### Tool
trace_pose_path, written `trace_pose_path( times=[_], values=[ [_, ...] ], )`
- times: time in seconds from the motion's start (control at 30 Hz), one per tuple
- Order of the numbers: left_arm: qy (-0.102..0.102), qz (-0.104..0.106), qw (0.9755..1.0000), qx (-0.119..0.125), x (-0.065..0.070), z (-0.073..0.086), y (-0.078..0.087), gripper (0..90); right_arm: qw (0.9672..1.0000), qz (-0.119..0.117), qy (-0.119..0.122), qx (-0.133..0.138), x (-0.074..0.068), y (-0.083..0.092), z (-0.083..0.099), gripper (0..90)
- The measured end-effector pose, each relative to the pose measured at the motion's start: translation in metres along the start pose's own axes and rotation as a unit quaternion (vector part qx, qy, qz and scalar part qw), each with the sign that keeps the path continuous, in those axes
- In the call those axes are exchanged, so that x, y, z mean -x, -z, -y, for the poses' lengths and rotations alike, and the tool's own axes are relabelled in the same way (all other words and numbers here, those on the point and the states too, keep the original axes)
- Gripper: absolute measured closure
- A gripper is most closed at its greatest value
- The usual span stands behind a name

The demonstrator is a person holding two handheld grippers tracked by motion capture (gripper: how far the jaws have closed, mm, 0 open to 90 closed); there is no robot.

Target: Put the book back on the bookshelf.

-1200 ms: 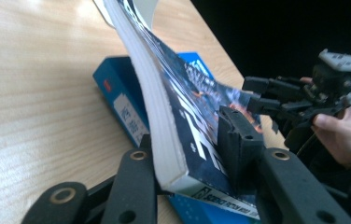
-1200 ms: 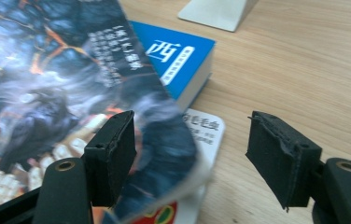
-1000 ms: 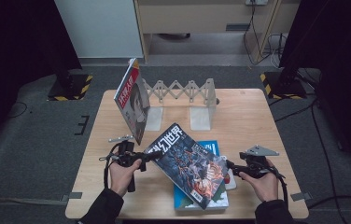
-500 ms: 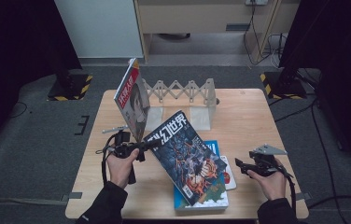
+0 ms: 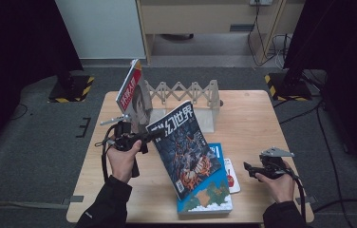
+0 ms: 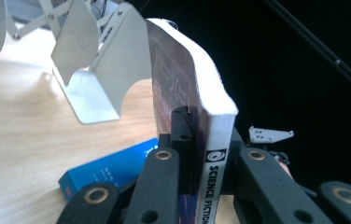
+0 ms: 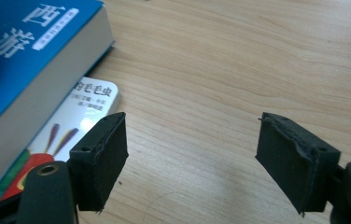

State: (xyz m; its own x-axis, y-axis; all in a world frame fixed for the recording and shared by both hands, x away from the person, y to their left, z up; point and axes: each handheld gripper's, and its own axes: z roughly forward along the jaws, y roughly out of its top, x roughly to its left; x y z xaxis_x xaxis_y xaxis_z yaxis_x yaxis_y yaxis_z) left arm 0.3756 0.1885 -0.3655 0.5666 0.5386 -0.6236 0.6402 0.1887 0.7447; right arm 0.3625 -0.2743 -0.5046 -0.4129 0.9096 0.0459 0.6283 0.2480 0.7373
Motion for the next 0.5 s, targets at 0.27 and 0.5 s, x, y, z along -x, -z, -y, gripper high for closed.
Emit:
trace_pose_path(
  times=[0.27,0.5],
  values=[
    [-0.016,-0.007,0.9995,0.028,0.011,-0.017,0.010,81.6,0.9998,0.006,-0.004,-0.021,0.006,-0.004,0.005,22.6],
    [-0.038,-0.028,0.9976,0.050,0.018,-0.030,0.024,81.7,0.9997,0.012,-0.003,-0.022,0.011,-0.004,0.007,22.0]
  ],
)
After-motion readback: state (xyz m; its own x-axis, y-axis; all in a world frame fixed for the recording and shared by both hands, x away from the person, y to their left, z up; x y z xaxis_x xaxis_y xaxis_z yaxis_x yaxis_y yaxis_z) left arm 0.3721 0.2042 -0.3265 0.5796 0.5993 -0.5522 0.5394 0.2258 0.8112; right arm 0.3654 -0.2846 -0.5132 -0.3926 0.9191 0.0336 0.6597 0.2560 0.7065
